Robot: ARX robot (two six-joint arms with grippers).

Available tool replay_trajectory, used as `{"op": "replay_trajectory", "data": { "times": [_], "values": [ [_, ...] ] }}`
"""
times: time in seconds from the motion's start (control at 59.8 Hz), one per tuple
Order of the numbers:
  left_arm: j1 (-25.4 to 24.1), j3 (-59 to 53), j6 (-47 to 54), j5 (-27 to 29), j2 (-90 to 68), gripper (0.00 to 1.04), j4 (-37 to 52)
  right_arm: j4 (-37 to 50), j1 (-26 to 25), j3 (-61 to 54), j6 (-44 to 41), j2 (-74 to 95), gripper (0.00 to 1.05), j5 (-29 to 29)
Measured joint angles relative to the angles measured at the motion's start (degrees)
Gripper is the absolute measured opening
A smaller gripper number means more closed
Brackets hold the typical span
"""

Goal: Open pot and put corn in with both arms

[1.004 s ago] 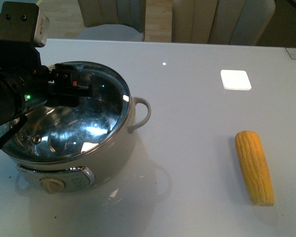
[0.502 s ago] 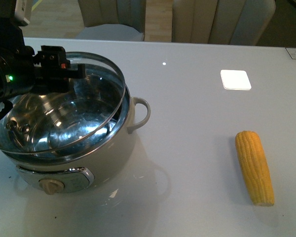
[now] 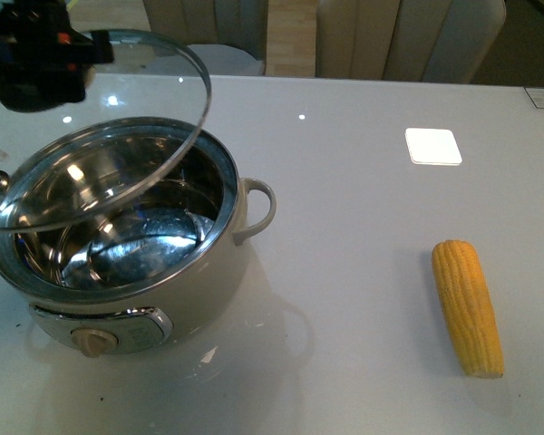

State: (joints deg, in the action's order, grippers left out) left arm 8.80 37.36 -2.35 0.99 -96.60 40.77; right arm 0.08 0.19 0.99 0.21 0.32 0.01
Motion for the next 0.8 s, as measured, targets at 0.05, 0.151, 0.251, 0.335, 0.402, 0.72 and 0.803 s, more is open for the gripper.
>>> {"op": "replay_trajectory", "data": {
  "times": [0.05, 0.151, 0.251, 0.335, 0.402, 0.72, 0.803],
  "values": [
    [-1.99, -0.22, 0.35, -0.74, 1.09, 0.42, 0.00, 0.00, 0.00, 0.00, 0.00, 0.00, 0.96, 0.00],
    [-6.80, -1.09, 1.36, -2.45, 2.58, 0.42, 0.15, 0.00, 0.00, 0.00, 0.00, 0.00, 0.96, -0.02],
    [-11.69, -2.08, 2.51, -3.91, 2.71, 0.42, 1.05, 0.00, 0.00, 0.00, 0.00, 0.00, 0.96, 0.00],
    [-16.06, -3.02, 4.02, -5.01, 2.12, 0.42, 3.13, 0.00, 0.00, 0.00, 0.00, 0.00, 0.96, 0.00],
    [-19.23, -3.28, 5.03, -5.90, 1.14, 0.42, 4.96, 0.00, 0.00, 0.00, 0.00, 0.00, 0.96, -0.02],
    [-32.28, -3.65, 9.22, -8.52, -9.35, 0.42, 14.08, 0.00, 0.00, 0.00, 0.00, 0.00, 0.96, 0.00],
    [-34.29, -3.67, 10.08, -8.83, -12.90, 0.42, 16.79, 0.00, 0.00, 0.00, 0.00, 0.00, 0.96, 0.00]
  ]
}}
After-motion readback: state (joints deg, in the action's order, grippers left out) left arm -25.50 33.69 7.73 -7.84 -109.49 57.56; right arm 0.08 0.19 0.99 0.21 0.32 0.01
